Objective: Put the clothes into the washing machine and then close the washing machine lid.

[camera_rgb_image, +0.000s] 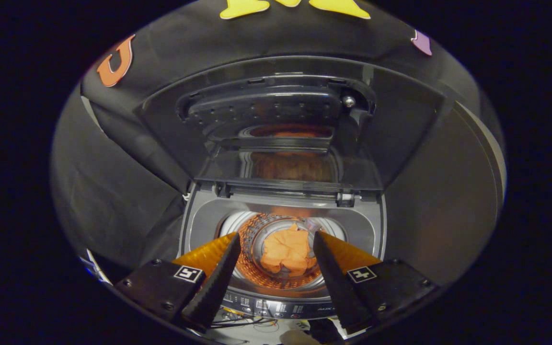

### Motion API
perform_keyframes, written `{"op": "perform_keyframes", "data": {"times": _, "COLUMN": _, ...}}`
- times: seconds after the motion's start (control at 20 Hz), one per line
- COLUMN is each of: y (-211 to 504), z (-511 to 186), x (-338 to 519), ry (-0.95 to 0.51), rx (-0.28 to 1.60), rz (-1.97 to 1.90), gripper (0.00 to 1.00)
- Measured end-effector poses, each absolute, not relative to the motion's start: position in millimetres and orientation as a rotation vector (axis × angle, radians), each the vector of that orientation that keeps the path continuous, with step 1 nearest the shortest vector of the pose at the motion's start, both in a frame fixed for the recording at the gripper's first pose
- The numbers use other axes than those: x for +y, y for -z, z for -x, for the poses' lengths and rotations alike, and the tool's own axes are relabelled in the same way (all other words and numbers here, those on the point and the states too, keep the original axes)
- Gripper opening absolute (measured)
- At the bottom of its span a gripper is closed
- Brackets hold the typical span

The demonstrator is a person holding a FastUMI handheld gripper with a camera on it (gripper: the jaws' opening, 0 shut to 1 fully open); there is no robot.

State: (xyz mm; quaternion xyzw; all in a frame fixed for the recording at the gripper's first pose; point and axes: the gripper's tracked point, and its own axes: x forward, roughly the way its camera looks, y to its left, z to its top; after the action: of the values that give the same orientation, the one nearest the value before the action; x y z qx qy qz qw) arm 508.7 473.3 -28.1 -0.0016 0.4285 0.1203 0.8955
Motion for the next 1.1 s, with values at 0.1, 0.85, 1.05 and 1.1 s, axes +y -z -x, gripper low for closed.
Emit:
{"op": "perform_keyframes", "data": {"times": 0.1, "y": 24.4, "z": -508.3, "x": 473.3, "ry": -0.251, "rx": 0.876, "rz": 0.011, "gripper": 0.95}}
{"op": "perform_keyframes", "data": {"times": 0.85, "y": -78.5, "z": -515.5, "x": 484.3, "ry": -0.289, "rx": 0.623, "rz": 0.032, "gripper": 0.95}}
{"op": "perform_keyframes", "data": {"times": 1.05, "y": -118.6, "z": -530.8, "x": 490.9, "ry": -0.270, "rx": 0.519, "rz": 0.046, "gripper": 0.95}}
{"op": "perform_keyframes", "data": {"times": 1.1, "y": -124.9, "z": -535.8, "x": 493.7, "ry": -0.266, "rx": 0.505, "rz": 0.040, "gripper": 0.95}}
